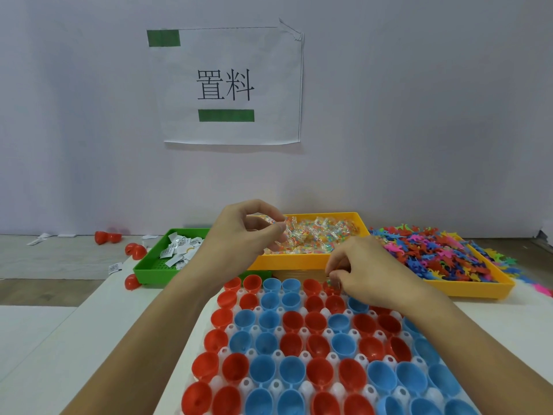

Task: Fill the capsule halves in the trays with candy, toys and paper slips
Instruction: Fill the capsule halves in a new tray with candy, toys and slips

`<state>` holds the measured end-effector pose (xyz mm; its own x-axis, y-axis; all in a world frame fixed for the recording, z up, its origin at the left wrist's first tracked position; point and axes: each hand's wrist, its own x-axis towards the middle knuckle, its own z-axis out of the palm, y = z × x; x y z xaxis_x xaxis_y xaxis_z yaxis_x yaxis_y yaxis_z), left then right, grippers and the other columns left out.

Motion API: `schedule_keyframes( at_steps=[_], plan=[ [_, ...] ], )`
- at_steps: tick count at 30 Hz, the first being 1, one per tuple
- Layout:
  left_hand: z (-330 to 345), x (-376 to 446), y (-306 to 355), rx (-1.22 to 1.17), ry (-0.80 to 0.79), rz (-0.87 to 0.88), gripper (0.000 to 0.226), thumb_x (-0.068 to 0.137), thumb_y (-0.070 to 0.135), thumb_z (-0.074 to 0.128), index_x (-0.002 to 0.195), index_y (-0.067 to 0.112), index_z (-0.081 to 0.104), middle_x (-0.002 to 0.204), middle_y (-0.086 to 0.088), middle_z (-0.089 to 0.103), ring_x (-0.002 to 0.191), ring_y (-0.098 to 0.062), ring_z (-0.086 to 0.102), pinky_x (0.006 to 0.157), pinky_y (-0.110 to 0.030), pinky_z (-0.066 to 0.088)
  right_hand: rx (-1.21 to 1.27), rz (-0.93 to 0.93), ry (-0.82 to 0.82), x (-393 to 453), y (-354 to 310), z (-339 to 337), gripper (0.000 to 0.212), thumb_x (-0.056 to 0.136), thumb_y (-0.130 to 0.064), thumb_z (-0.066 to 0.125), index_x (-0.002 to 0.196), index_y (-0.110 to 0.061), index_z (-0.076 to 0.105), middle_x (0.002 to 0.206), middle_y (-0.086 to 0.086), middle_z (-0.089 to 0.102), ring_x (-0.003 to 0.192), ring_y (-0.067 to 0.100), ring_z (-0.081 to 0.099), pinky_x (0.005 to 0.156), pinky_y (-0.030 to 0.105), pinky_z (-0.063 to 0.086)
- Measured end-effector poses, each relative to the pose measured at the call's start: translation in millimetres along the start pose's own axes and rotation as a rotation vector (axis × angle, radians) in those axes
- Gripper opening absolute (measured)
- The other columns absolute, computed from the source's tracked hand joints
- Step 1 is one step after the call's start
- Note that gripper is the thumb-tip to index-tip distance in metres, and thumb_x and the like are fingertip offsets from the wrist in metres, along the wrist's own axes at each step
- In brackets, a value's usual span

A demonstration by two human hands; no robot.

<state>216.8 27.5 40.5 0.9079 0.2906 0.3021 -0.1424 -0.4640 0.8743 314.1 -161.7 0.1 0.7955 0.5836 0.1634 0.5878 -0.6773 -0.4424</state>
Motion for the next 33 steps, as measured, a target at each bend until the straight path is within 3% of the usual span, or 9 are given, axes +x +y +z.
schedule_keyframes(
  at_steps=[8, 23, 27, 29, 33],
  plan=[
    [-1, 1, 0, 0.005, 0.016, -0.003, 0.006, 0.095, 0.02, 0.063, 0.097, 0.017, 0.068, 0.079, 0.0, 0.076, 0.071, -0.013, 0.071, 0.075, -0.035, 0.058, -0.071, -0.054, -0.031, -1, 0, 0, 0.023, 0.094, -0.007, 0.06, 0.1, -0.018, 0.079, 0.103, -0.003, 0.073, 0.091, 0.007, 0.067, 0.083, 0.03, 0.06],
    [-2, 1, 1, 0.015, 0.017, 0.0, 0.007, 0.095, 0.021, 0.062, 0.097, 0.018, 0.068, 0.08, 0.001, 0.076, 0.076, -0.017, 0.072, 0.077, -0.037, 0.058, -0.111, -0.137, 0.002, 0, -4, 2, 0.022, 0.094, -0.008, 0.059, 0.101, -0.015, 0.079, 0.103, -0.003, 0.074, 0.087, 0.003, 0.064, 0.078, 0.02, 0.057],
    [-2, 2, -1, 0.016, 0.017, 0.007, 0.006, 0.095, 0.02, 0.063, 0.095, 0.018, 0.068, 0.08, 0.0, 0.076, 0.077, -0.019, 0.072, 0.076, -0.036, 0.058, -0.051, -0.152, 0.018, 2, -2, -3, 0.02, 0.094, -0.012, 0.061, 0.099, -0.02, 0.079, 0.093, -0.013, 0.072, 0.076, -0.007, 0.061, 0.069, 0.005, 0.048],
    [-3, 3, -4, 0.025, 0.02, 0.011, 0.006, 0.094, 0.019, 0.063, 0.094, 0.019, 0.069, 0.079, 0.0, 0.076, 0.077, -0.017, 0.072, 0.075, -0.033, 0.058, -0.001, -0.141, 0.047, 4, 2, -8, 0.019, 0.094, -0.015, 0.063, 0.098, -0.024, 0.079, 0.087, -0.019, 0.068, 0.075, -0.011, 0.059, 0.063, 0.001, 0.044],
    [-5, 8, -15, 0.144, 0.01, 0.017, 0.006, 0.091, 0.017, 0.067, 0.09, 0.021, 0.071, 0.08, 0.004, 0.075, 0.074, -0.004, 0.069, 0.07, -0.018, 0.054, 0.063, -0.057, 0.147, 8, 23, -26, 0.015, 0.094, -0.021, 0.065, 0.092, -0.029, 0.077, 0.09, -0.017, 0.069, 0.08, -0.002, 0.063, 0.064, 0.007, 0.042]
  ],
)
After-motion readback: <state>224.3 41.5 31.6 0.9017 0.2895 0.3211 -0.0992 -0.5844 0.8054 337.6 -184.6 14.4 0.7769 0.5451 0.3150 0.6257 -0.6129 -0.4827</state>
